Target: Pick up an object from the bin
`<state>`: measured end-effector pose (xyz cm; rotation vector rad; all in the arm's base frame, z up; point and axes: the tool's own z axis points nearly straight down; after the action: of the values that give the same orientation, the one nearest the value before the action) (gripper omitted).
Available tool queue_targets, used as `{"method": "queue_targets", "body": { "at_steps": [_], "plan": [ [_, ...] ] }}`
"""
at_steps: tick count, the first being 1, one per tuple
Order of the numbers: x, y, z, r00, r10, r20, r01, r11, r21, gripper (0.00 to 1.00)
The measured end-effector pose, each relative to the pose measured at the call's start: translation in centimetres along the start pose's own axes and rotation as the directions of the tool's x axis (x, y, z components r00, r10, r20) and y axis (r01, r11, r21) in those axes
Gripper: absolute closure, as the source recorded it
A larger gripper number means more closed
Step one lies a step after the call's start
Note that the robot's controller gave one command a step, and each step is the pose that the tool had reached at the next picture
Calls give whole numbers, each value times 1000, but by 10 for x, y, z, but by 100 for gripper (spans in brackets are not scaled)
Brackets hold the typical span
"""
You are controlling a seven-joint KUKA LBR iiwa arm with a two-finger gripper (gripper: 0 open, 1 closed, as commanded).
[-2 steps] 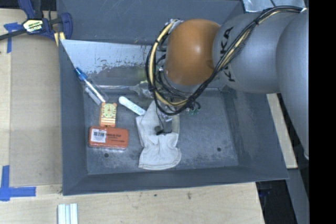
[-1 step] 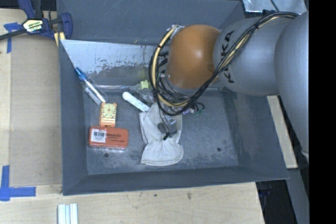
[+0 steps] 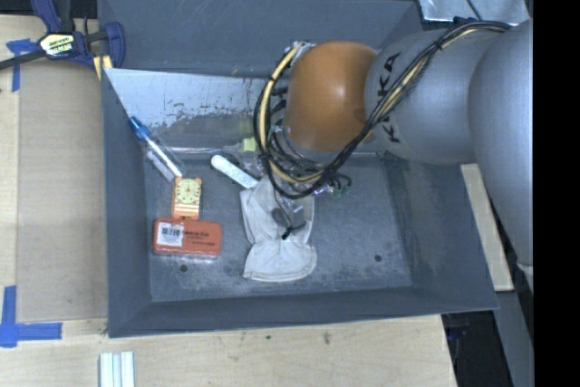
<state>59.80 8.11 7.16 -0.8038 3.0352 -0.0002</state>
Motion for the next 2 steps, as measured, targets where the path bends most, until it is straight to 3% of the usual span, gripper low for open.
{"method": "queue_targets", "body": {
  "at_steps": [1,2],
  "plan": [
    [1,1,-4,1000,14,5,-14,1000,-2,0],
    [-3,0,-5,1000,3,6,-3,1000,-1,100]
  ]
}}
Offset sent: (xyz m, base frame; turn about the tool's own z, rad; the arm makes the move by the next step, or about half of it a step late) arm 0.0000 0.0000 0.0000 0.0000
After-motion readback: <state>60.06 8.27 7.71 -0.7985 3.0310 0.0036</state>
